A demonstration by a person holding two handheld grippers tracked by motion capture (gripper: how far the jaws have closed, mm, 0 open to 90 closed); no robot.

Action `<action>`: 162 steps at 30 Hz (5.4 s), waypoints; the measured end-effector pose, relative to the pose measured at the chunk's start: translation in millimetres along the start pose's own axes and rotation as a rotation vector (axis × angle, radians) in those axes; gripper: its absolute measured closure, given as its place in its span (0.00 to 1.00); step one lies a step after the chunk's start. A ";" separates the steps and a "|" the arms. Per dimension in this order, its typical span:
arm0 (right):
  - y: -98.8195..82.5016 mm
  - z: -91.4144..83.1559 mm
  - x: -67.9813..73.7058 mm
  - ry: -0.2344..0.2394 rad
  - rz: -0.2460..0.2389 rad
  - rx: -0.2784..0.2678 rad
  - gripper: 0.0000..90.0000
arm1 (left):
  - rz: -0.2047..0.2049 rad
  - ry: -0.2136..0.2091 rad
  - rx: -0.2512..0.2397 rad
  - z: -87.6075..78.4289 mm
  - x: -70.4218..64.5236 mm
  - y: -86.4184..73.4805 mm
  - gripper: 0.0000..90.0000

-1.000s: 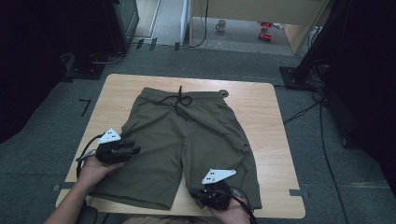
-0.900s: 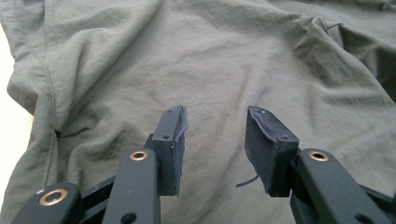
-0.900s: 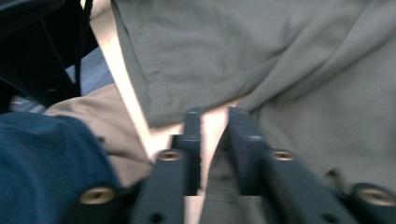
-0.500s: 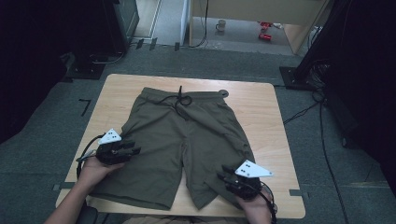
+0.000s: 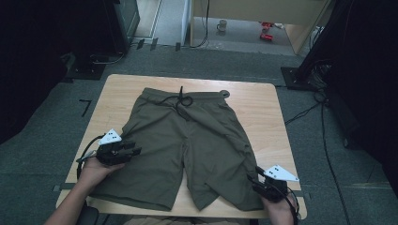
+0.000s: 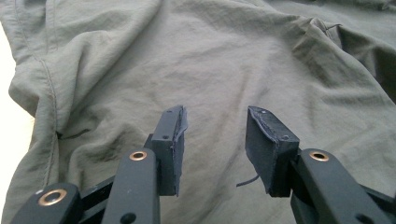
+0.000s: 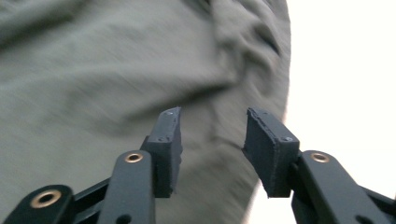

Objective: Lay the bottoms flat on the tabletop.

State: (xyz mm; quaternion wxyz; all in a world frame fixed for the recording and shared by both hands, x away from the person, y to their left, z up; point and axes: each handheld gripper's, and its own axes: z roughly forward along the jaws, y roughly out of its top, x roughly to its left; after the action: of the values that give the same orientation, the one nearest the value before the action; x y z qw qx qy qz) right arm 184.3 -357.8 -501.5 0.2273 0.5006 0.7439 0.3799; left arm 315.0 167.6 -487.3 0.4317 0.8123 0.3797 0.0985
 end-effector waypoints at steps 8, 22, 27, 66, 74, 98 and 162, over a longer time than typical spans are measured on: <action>-13.4 7.9 -6.4 -0.015 0.037 0.102 0.66 | 0.008 0.001 0.009 1.2 -1.2 0.1 0.64; 35.1 -37.8 -24.9 0.018 0.054 0.028 1.00 | 0.015 0.001 0.014 2.3 -2.1 -0.5 0.64; 50.1 -31.4 -47.8 -0.025 0.071 0.026 1.00 | 0.017 0.000 0.021 4.6 -2.8 -0.4 0.64; 9.9 12.1 36.8 0.229 -0.171 0.168 1.00 | 0.144 -0.163 -0.039 14.0 -67.7 13.9 0.61; 53.1 -30.5 42.0 0.353 -0.087 0.063 1.00 | 0.134 -0.154 -0.049 11.8 -61.2 12.8 0.61; 51.8 -36.2 0.8 0.155 -0.010 0.030 0.70 | 0.182 -0.344 -0.033 40.2 -131.1 29.7 0.57; -14.7 -13.6 -26.1 0.046 -0.041 0.226 0.94 | 0.215 -0.449 0.149 87.0 -192.5 17.4 0.98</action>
State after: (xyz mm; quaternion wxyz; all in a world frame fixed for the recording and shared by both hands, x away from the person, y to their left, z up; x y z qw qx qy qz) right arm 176.4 -389.5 -506.0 0.1599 0.4990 0.7970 0.3003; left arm 233.5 -28.0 -494.4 0.4310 0.8791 0.1920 -0.0670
